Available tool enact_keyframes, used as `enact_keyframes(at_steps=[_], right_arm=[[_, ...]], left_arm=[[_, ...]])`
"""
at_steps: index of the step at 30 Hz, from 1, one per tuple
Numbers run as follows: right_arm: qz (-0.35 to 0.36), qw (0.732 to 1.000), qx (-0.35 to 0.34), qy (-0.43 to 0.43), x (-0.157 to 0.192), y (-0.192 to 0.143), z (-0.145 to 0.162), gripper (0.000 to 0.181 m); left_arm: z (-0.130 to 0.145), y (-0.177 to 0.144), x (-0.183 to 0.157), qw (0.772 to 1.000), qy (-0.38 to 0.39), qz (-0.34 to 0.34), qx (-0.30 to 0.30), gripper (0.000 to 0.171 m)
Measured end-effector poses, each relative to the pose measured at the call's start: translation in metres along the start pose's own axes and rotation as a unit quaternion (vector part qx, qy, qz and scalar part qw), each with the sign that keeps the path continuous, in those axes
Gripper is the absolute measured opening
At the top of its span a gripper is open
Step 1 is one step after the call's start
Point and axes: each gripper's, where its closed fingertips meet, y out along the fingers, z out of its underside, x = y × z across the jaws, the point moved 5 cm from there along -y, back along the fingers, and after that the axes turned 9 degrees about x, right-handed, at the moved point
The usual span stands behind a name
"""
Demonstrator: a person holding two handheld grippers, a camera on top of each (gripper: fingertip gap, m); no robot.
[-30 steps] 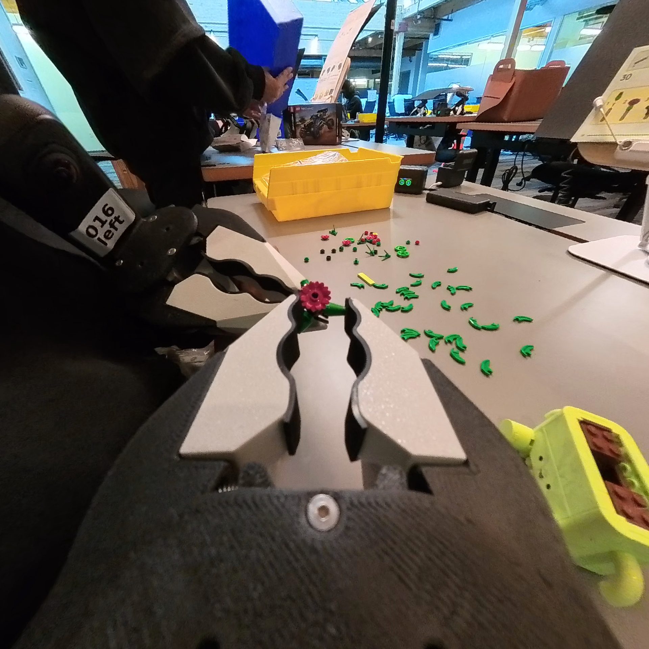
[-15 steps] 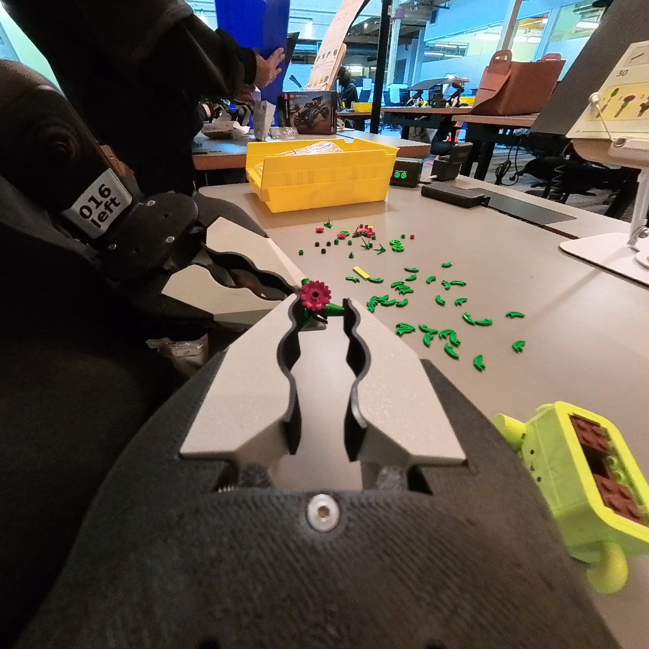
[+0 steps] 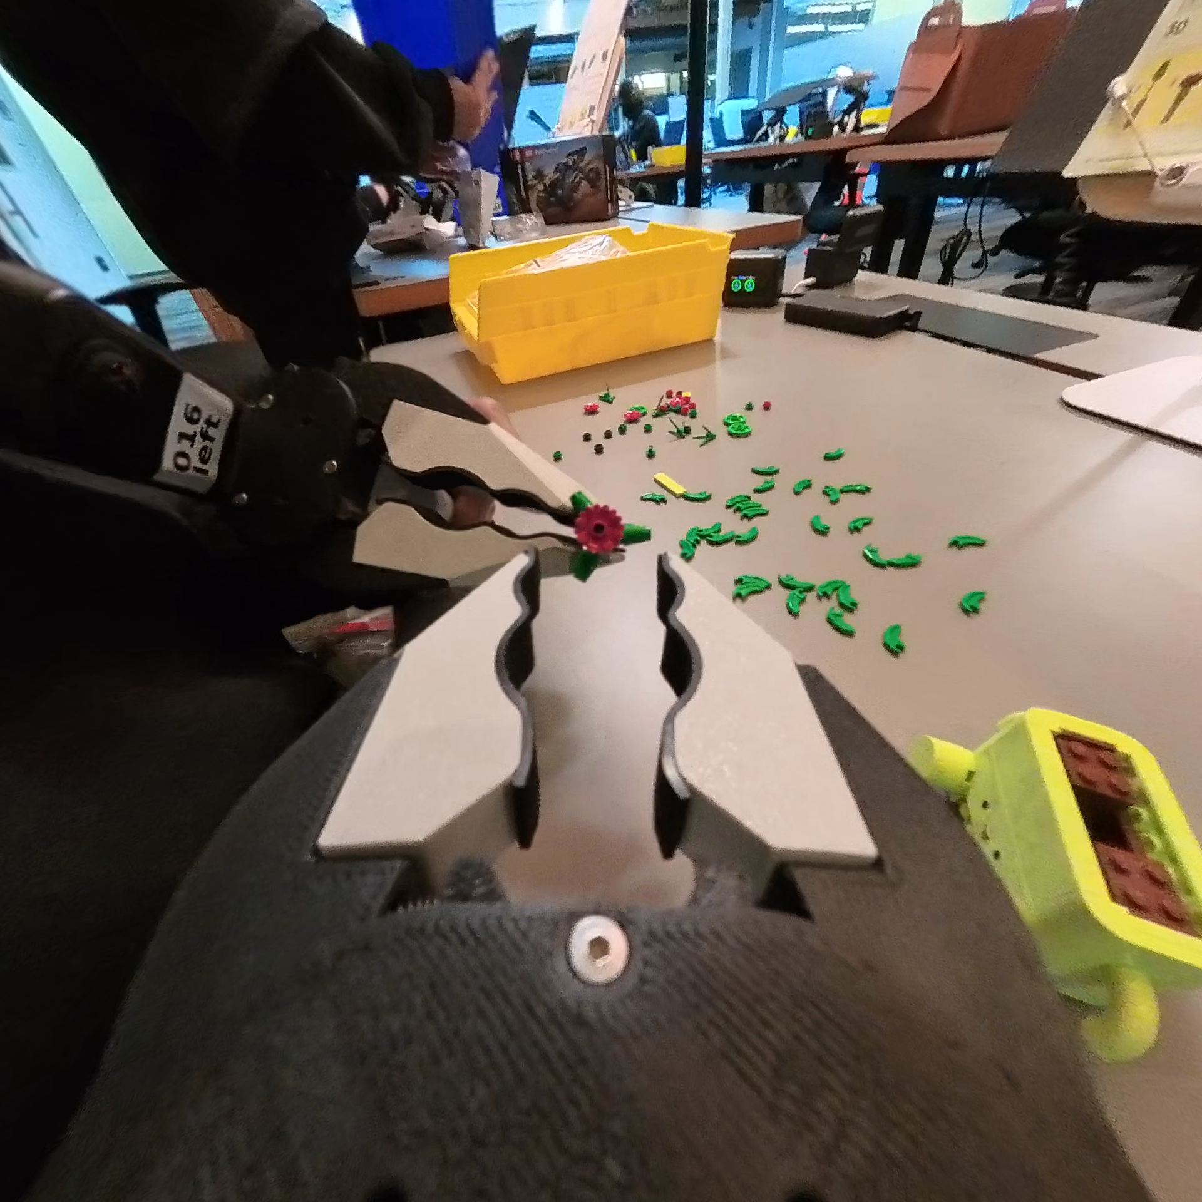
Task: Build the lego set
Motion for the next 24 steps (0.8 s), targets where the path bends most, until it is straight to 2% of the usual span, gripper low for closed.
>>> enact_keyframes(at_steps=[5, 17, 21, 22, 24], right_arm=[[0.014, 1.0, 0.025, -0.012, 0.0, 0.003, 0.001, 0.027], [0.008, 0.999, 0.032, -0.02, 0.004, 0.01, 0.002, 0.013], [0.007, 0.999, 0.036, -0.018, 0.003, 0.009, 0.002, 0.013], [0.006, 0.999, 0.035, -0.015, 0.002, 0.008, 0.002, 0.013], [0.01, 0.999, 0.036, -0.008, -0.002, 0.004, 0.0, 0.013]], left_arm=[[0.003, 0.001, -0.003, 0.999, 0.041, -0.013, 0.013, 0.0], [-0.001, 0.001, -0.011, 0.997, 0.07, -0.009, 0.006, 0.0], [-0.001, 0.001, -0.011, 0.998, 0.061, -0.011, -0.001, 0.0], [0.0, 0.001, -0.012, 0.998, 0.057, -0.008, 0.0, 0.002], [0.0, 0.002, -0.011, 0.999, 0.041, -0.003, 0.002, 0.021]])
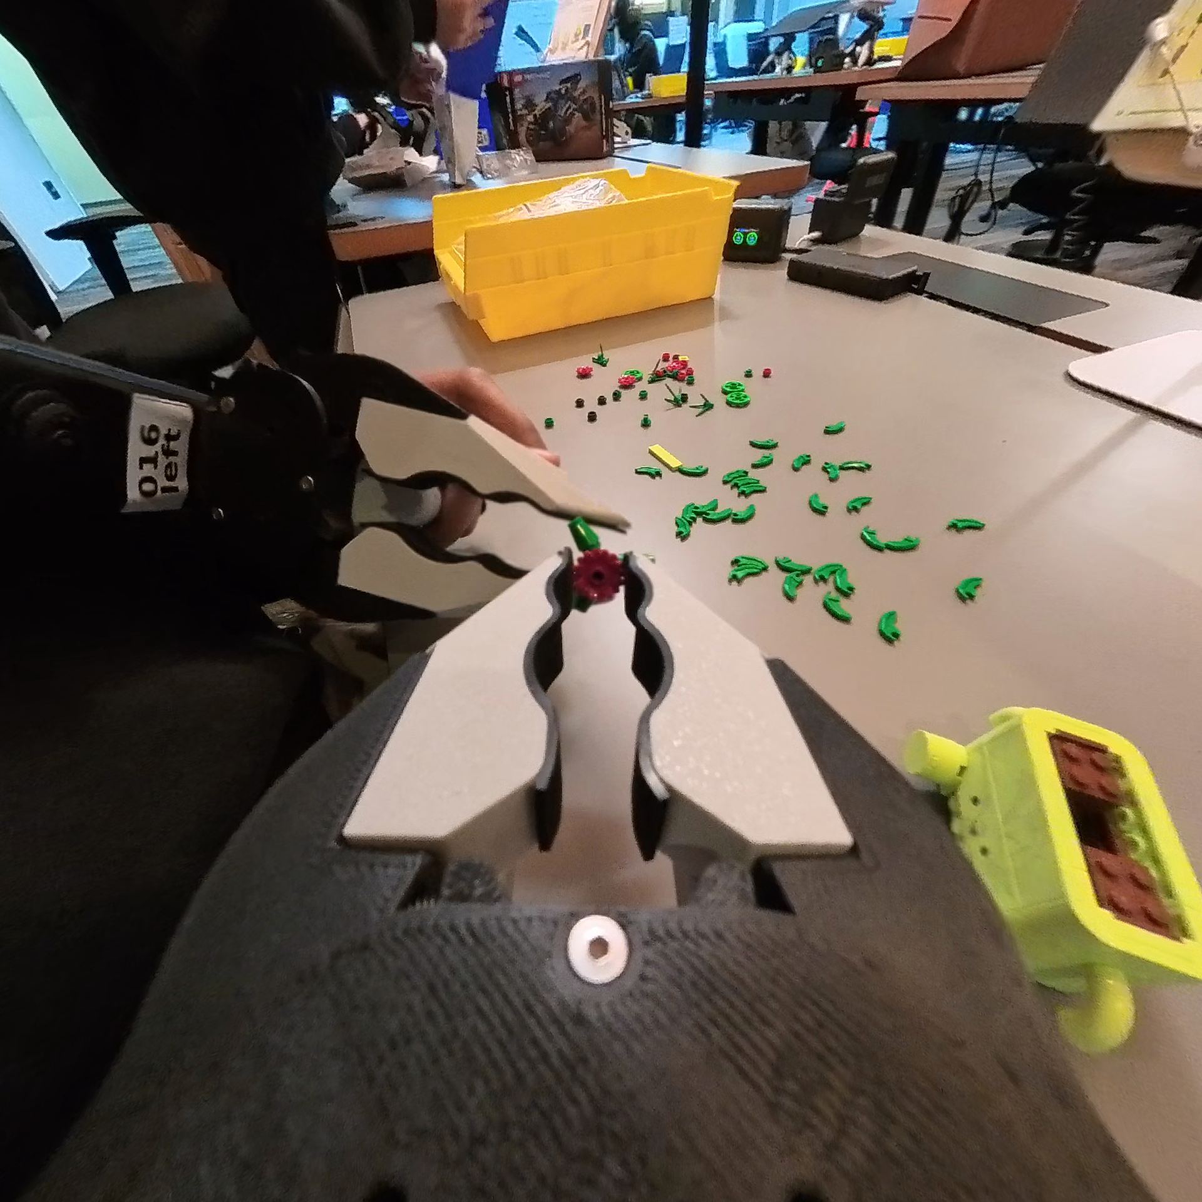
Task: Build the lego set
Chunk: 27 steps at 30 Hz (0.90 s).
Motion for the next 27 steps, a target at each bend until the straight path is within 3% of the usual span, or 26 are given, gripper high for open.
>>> enact_keyframes(at_steps=[3, 6, 12, 14, 17, 21, 24, 27], right_arm=[[0.04, 0.998, 0.042, -0.002, -0.018, -0.016, 0.001, 0.013], [0.085, 0.986, 0.142, 0.009, -0.043, -0.038, 0.013, 0.013], [0.037, 0.963, 0.261, 0.058, -0.05, -0.043, 0.026, 0.013], [0.032, 0.954, 0.294, 0.047, -0.048, -0.037, 0.027, 0.013], [0.022, 0.939, 0.342, 0.034, -0.046, -0.027, 0.033, 0.013], [-0.003, 0.932, 0.363, 0.007, -0.04, -0.02, 0.033, 0.013], [-0.004, 0.928, 0.372, -0.026, -0.04, -0.018, 0.029, 0.013], [-0.005, 0.92, 0.387, -0.056, -0.041, -0.016, 0.028, 0.013]], left_arm=[[0.002, 0.002, 0.003, 0.999, -0.043, 0.021, 0.007, 0.028], [0.007, 0.003, 0.008, 0.992, -0.112, 0.047, 0.013, 0.028], [0.017, -0.001, 0.029, 0.947, -0.295, 0.124, 0.016, 0.03], [0.025, -0.004, 0.038, 0.913, -0.377, 0.154, 0.011, 0.031], [0.046, -0.007, 0.054, 0.838, -0.511, 0.189, -0.008, 0.032], [0.074, -0.009, 0.071, 0.755, -0.62, 0.213, -0.027, 0.033], [0.087, -0.012, 0.08, 0.704, -0.672, 0.226, -0.052, 0.033], [0.094, -0.012, 0.085, 0.678, -0.695, 0.232, -0.063, 0.033]])
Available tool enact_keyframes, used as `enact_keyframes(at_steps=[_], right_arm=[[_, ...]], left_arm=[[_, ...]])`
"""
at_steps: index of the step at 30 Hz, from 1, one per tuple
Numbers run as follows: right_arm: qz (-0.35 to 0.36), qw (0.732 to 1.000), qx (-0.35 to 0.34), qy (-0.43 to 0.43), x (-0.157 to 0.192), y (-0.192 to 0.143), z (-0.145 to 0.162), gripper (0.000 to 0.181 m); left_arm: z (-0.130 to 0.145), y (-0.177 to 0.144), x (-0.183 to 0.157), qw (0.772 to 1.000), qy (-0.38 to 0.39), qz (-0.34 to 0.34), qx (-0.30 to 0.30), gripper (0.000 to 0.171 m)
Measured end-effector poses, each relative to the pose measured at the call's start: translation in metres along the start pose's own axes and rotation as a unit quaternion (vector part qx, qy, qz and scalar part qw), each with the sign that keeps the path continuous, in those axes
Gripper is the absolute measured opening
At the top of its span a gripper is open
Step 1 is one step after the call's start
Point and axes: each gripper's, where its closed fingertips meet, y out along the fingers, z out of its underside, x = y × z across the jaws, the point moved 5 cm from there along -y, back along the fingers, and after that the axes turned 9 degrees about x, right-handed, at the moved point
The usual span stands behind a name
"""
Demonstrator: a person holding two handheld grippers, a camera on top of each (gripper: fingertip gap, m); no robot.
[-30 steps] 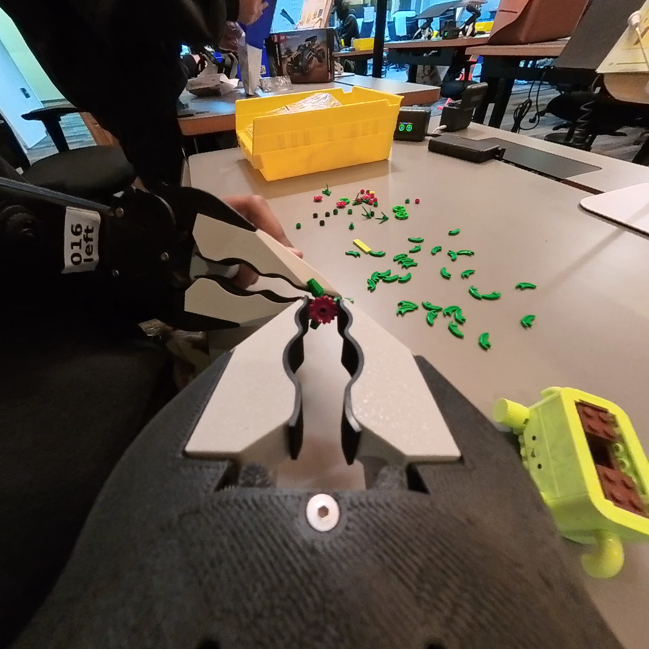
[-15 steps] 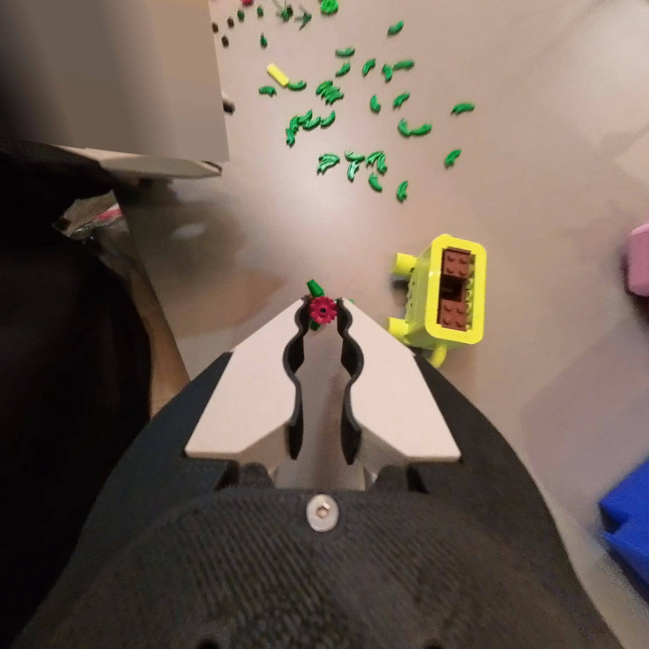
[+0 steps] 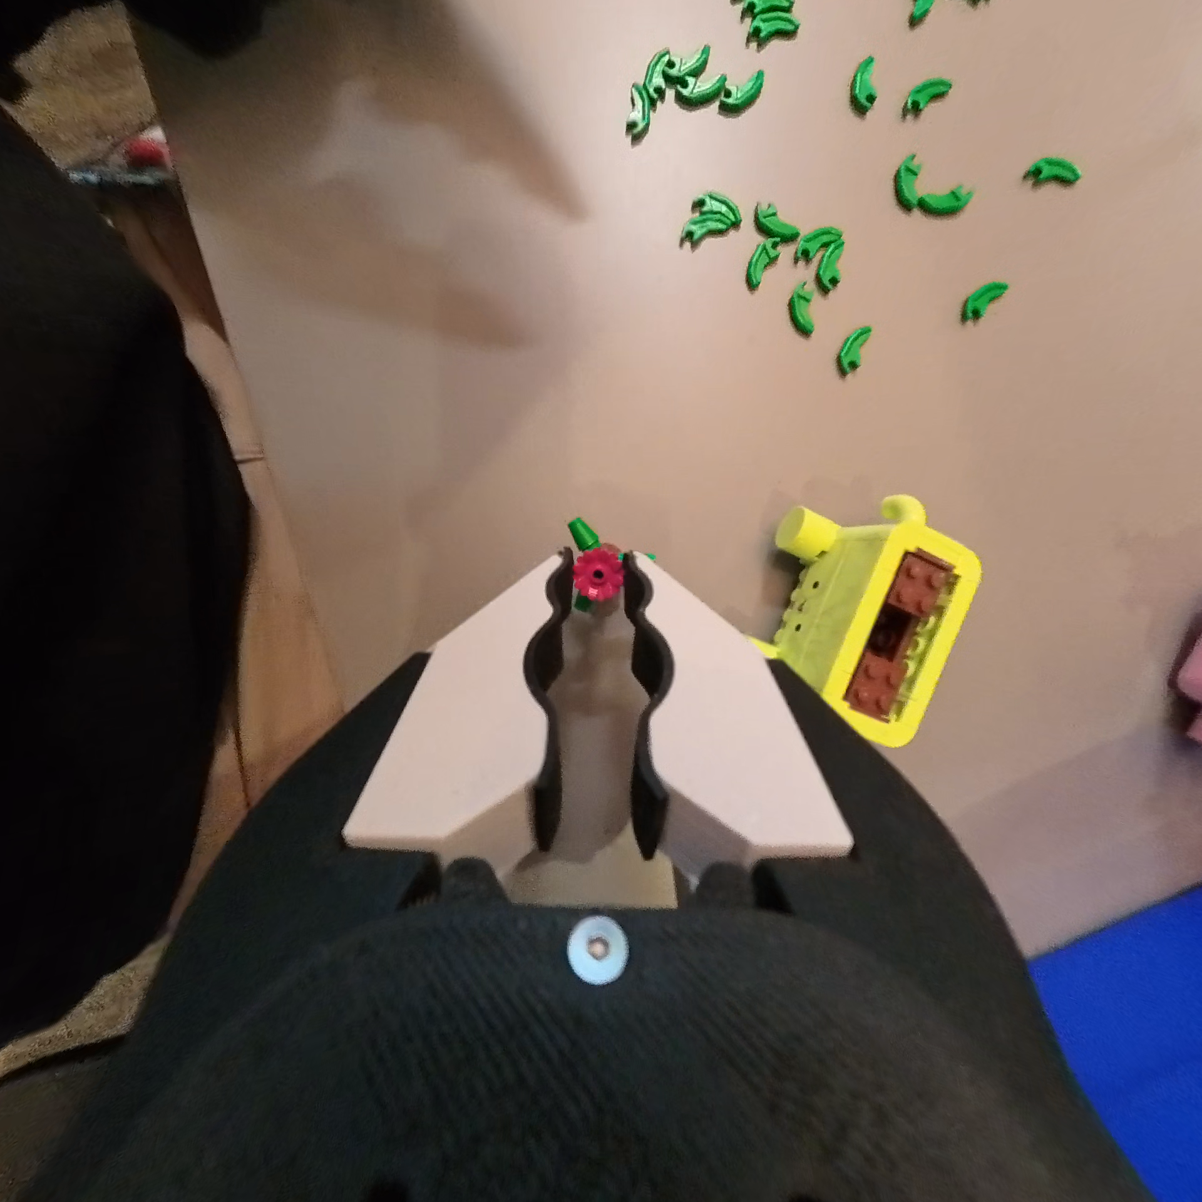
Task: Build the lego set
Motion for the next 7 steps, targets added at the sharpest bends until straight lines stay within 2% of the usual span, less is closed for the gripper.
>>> enact_keyframes(at_steps=[7], right_arm=[[-0.025, 0.998, 0.053, -0.023, -0.0032, 0.0053, -0.0022, 0.013]], left_arm=[[-0.0019, -0.0011, 0.0041, 1.0, -0.01, 0.006, -0.001, 0.032]])
